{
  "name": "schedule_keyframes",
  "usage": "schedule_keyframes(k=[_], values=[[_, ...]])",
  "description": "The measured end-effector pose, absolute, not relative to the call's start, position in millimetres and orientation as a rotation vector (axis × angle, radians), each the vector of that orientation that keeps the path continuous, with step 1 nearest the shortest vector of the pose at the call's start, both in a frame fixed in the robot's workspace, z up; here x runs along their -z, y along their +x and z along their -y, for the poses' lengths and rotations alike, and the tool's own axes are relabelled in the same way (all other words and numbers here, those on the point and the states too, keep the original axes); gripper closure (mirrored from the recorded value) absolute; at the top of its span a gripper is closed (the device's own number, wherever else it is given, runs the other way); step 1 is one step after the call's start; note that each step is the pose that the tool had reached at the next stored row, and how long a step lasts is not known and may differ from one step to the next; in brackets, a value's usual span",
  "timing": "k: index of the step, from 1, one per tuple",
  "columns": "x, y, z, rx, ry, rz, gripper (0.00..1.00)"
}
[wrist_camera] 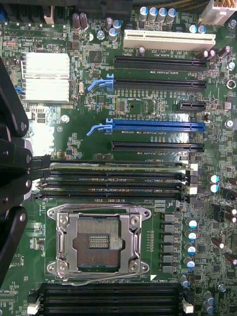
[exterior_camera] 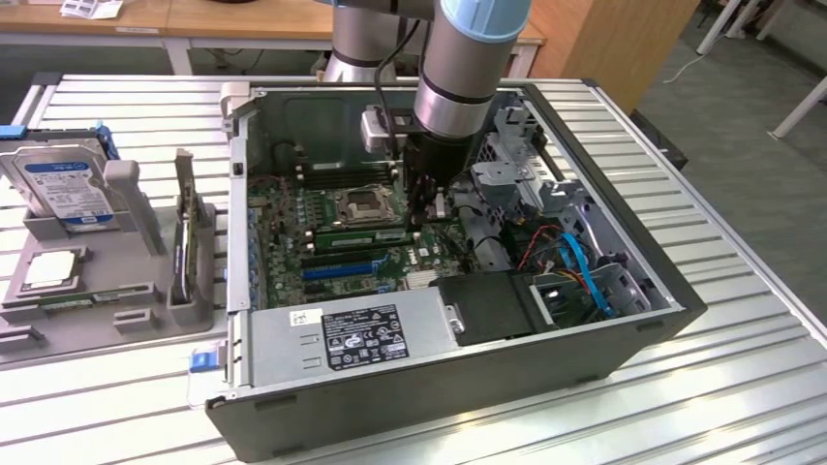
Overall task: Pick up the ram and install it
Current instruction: 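Press down the ram until it locks into place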
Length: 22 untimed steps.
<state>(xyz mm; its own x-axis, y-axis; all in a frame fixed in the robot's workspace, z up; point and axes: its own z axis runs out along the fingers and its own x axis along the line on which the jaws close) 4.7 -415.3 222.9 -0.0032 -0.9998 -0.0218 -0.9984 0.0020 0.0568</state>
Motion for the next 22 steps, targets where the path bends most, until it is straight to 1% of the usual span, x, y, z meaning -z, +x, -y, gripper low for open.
schedule_keyframes(k=[20,22], values=[[-222.2,4.6,415.4,0.087,2.2,2.206,0.9],[-226.2,4.6,415.4,0.088,2.2,2.206,0.9]])
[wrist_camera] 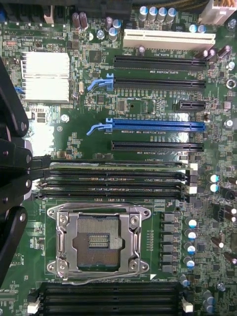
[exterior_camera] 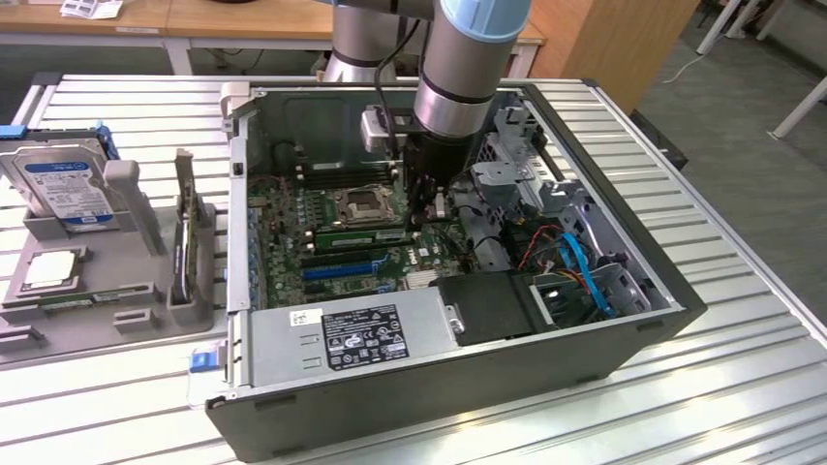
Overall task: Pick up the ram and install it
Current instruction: 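Press down the ram until it locks into place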
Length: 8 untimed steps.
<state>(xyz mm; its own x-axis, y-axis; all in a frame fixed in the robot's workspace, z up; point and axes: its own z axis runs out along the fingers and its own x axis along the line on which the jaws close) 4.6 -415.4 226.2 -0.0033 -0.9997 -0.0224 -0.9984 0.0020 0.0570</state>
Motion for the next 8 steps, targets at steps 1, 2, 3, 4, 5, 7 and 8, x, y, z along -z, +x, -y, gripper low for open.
schedule_keyframes(k=[1,2,3,4,5,7,8], values=[[-227.7,4.6,415.4,0.088,2.2,2.206,0.9],[-229.9,4.6,415.4,0.088,2.2,2.206,0.9],[-231.6,4.7,415.4,0.088,2.2,2.206,0.9],[-234.4,4.6,415.4,0.088,2.2,2.206,0.9],[-237.7,4.6,415.4,0.088,2.2,2.206,0.9],[-240.4,4.7,415.4,0.088,2.2,2.206,0.9],[-241.8,4.6,415.4,0.088,2.2,2.206,0.9]])
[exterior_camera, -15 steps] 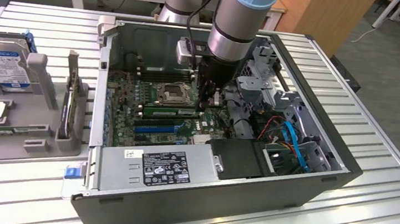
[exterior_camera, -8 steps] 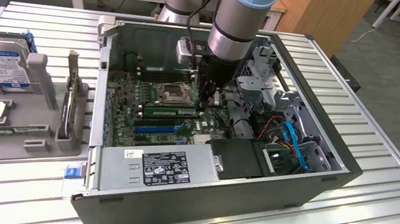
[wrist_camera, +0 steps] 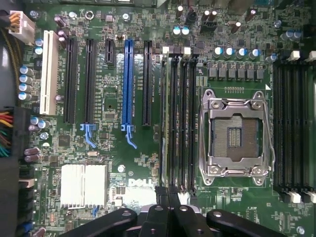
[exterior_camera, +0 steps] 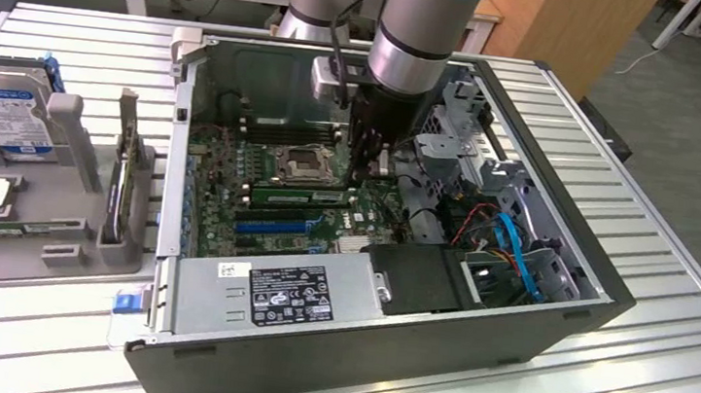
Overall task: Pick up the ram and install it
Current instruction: 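Press down the ram until it locks into place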
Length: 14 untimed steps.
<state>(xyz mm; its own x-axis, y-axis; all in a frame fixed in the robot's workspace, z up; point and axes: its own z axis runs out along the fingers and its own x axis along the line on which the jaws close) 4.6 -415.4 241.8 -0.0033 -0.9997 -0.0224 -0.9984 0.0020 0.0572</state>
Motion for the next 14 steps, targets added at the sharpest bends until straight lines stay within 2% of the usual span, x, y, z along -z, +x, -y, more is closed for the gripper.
schedule_keyframes(k=[14], values=[[-246.0,-1.4,415.5,0.088,2.2,2.206,0.9]])
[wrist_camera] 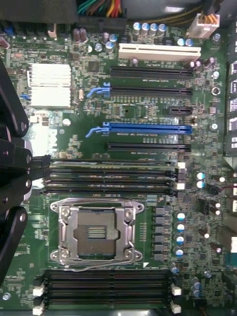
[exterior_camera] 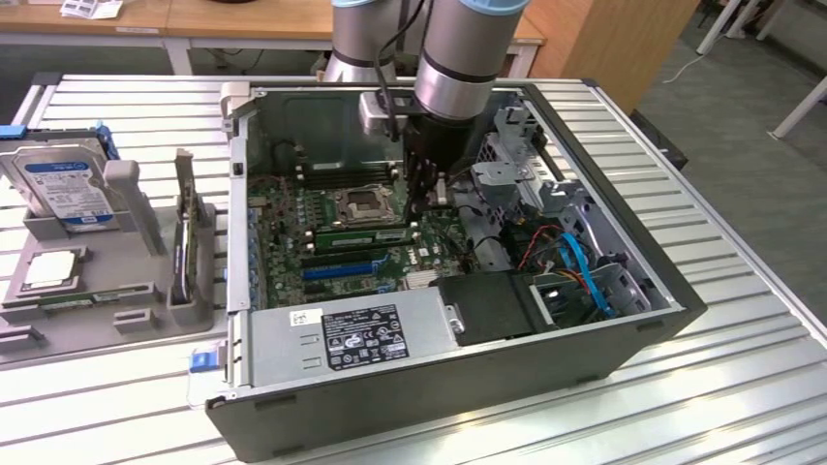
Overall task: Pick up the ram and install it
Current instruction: 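Press down the ram until it locks into place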
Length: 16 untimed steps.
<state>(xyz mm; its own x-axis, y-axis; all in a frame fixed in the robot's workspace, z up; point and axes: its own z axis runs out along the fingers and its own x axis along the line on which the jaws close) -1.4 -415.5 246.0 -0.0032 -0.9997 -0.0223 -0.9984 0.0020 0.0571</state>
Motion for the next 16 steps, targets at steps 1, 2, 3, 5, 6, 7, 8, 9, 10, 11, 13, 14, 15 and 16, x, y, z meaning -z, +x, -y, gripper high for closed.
schedule_keyframes(k=[1,2,3,5,6,7,8,9,10,11,13,14,15,16], values=[[-246.0,-3.7,415.4,0.087,2.201,2.206,0.9],[-246.0,-6.0,415.4,0.087,2.201,2.206,0.9],[-246.0,-8.3,415.4,0.087,2.201,2.206,0.9],[-246.0,-12.8,415.4,0.086,2.201,2.207,0.9],[-246.0,-15.0,415.4,0.086,2.201,2.207,0.9],[-245.9,-17.3,415.4,0.086,2.201,2.207,0.9],[-245.9,-19.3,415.4,0.086,2.201,2.207,0.9],[-245.9,-21.4,415.4,0.086,2.201,2.207,0.9],[-246.0,-23.3,415.4,0.086,2.201,2.207,0.9],[-246.0,-25.2,415.4,0.085,2.202,2.207,0.9],[-246.0,-28.7,415.4,0.085,2.202,2.207,0.9],[-246.0,-30.4,415.4,0.085,2.202,2.207,0.9],[-246.0,-32.3,415.4,0.085,2.202,2.208,0.9],[-246.0,-34.0,415.4,0.085,2.202,2.208,0.9]])
